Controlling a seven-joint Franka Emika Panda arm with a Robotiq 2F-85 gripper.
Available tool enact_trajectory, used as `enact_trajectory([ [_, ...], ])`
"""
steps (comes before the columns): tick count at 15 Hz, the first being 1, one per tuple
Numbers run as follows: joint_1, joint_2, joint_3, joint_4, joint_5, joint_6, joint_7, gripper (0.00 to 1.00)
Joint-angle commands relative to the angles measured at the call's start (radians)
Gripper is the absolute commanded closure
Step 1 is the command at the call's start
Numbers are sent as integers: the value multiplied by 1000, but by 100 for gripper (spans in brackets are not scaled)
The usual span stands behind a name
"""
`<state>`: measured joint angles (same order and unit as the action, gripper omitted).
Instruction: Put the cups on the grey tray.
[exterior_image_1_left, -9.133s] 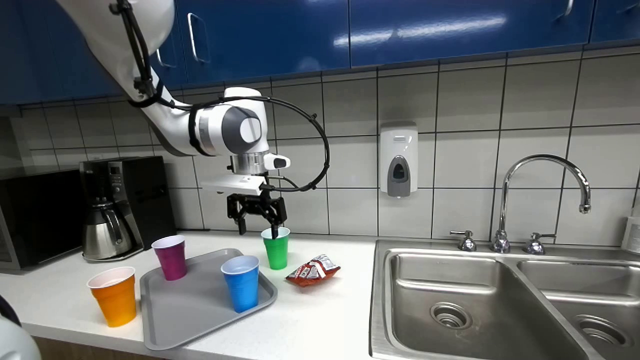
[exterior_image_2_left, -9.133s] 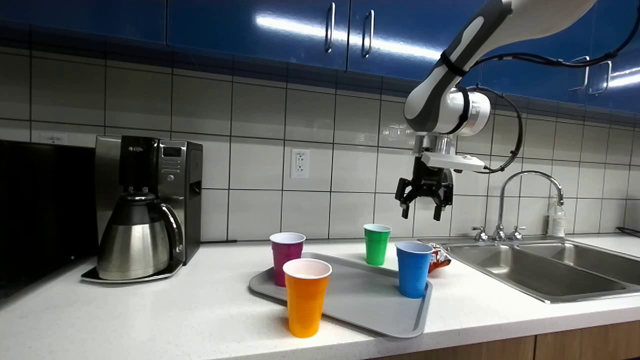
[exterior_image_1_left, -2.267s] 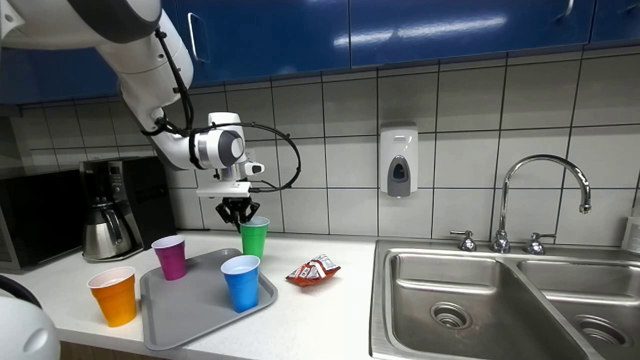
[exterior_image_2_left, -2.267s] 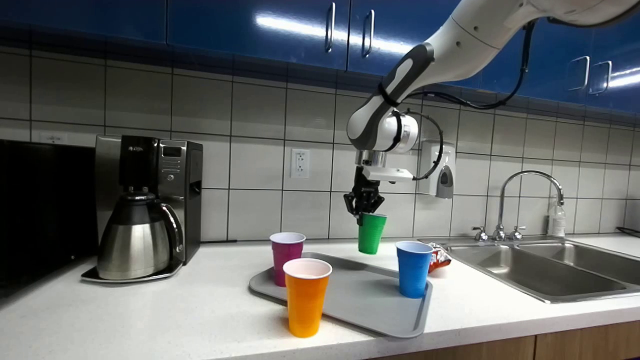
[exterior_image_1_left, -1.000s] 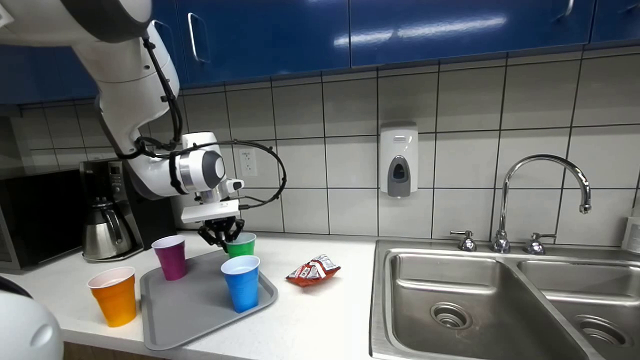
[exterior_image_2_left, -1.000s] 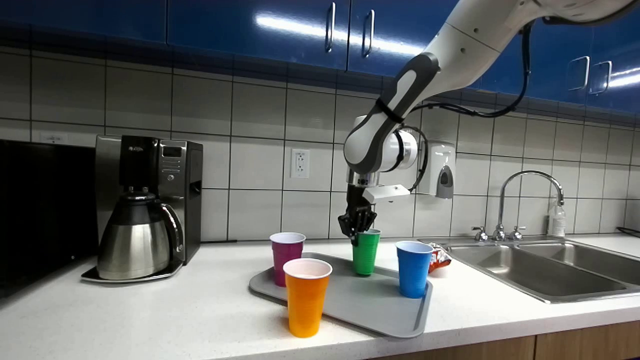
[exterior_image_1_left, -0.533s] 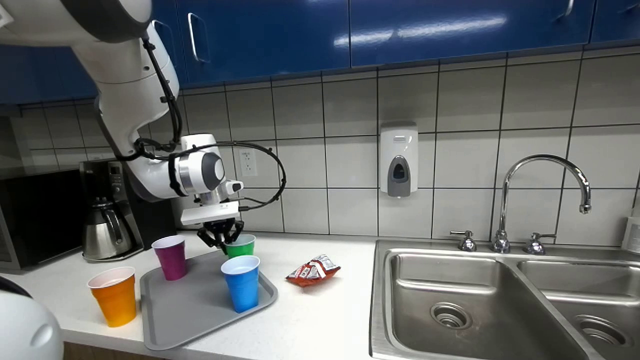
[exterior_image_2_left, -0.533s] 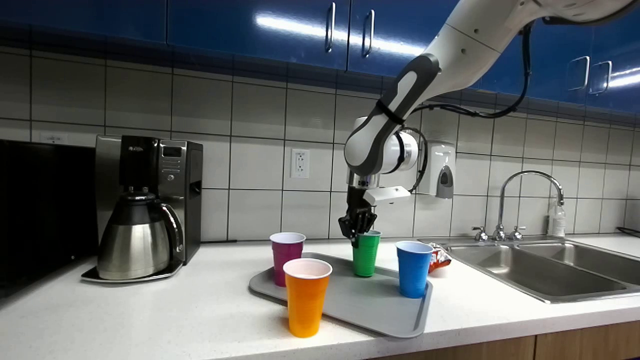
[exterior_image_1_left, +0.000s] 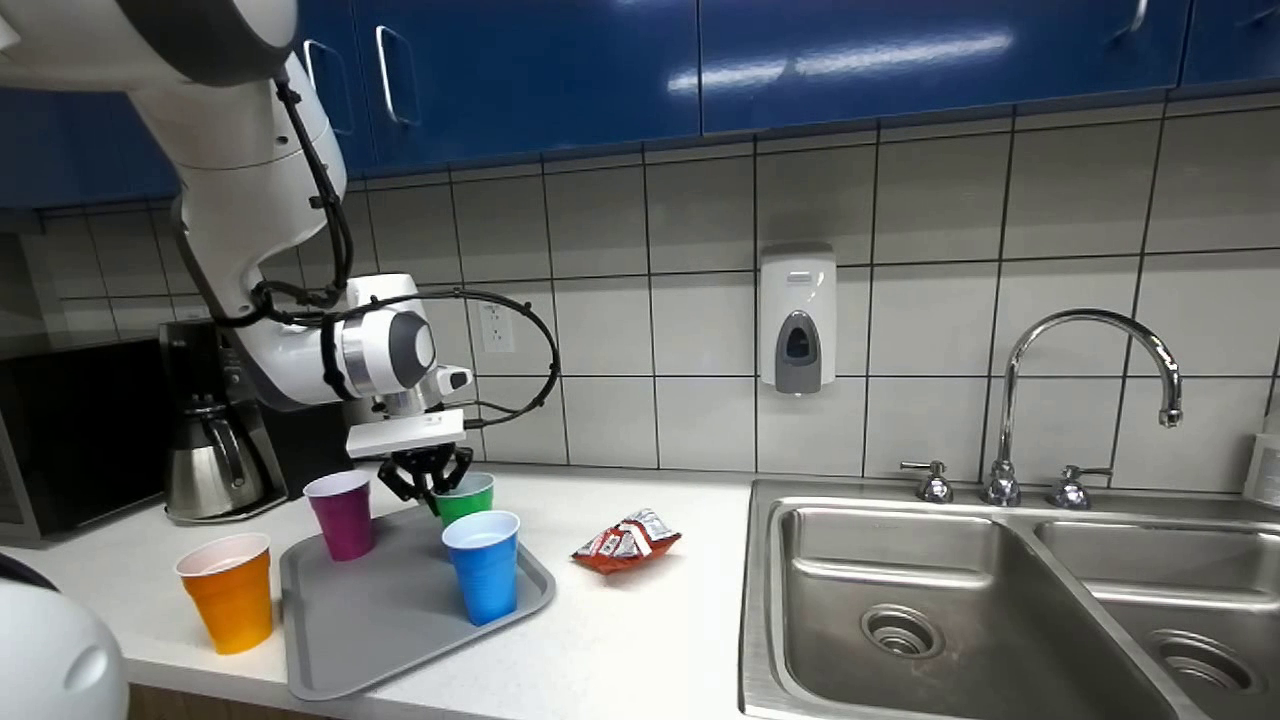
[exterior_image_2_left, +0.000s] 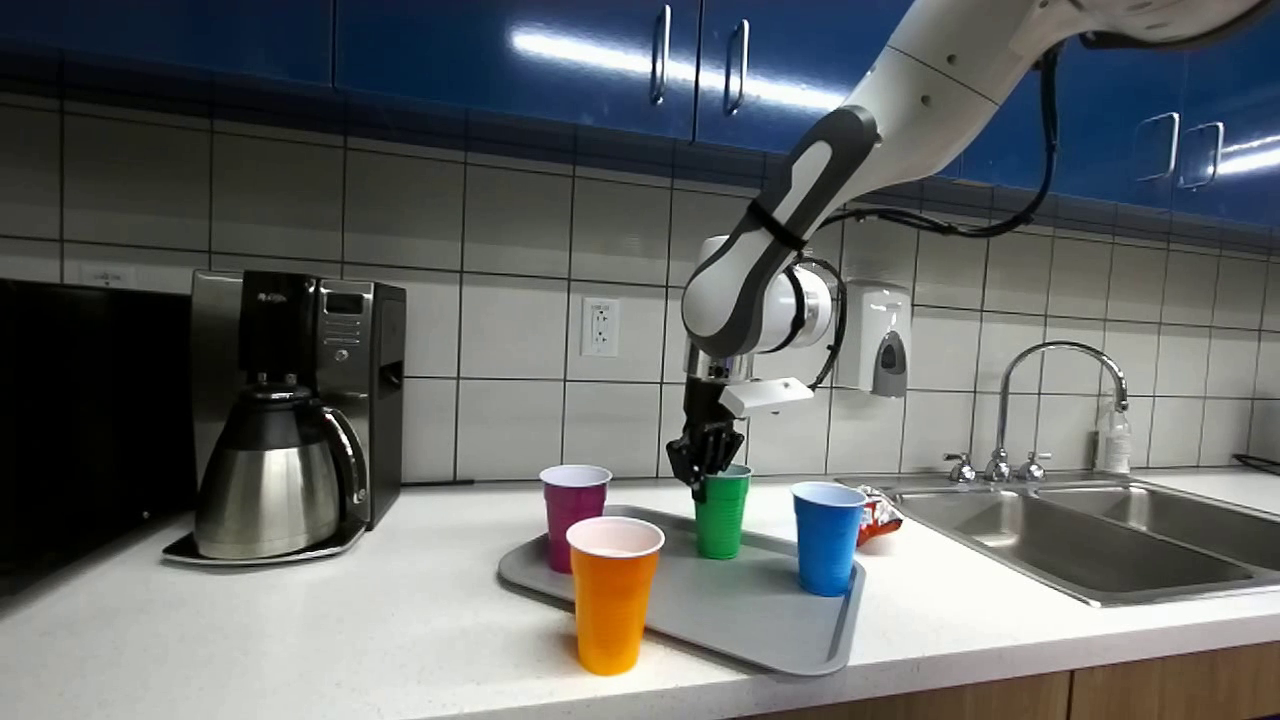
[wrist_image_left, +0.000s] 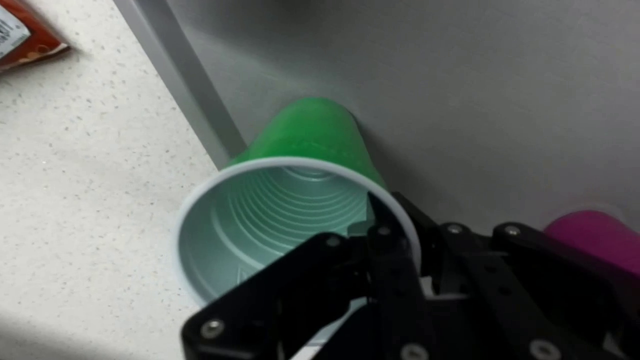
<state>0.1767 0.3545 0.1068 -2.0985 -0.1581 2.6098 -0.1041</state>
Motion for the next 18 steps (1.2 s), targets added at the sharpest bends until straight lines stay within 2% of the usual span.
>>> enact_trajectory([
  [1,1,-32,3,-34,-21,3,-1,99],
  [2,2,-32,1,-34,-22,3,0,99],
  [3,4,-33,-1,-33,-26,-2,5,69],
  [5,4,-33,-3,-33,-27,-11,8,61],
  [13,-8,-60,6,-35,-7,-38,-10,2],
  [18,-17,-104,20,-30,26,-61,-24,0],
])
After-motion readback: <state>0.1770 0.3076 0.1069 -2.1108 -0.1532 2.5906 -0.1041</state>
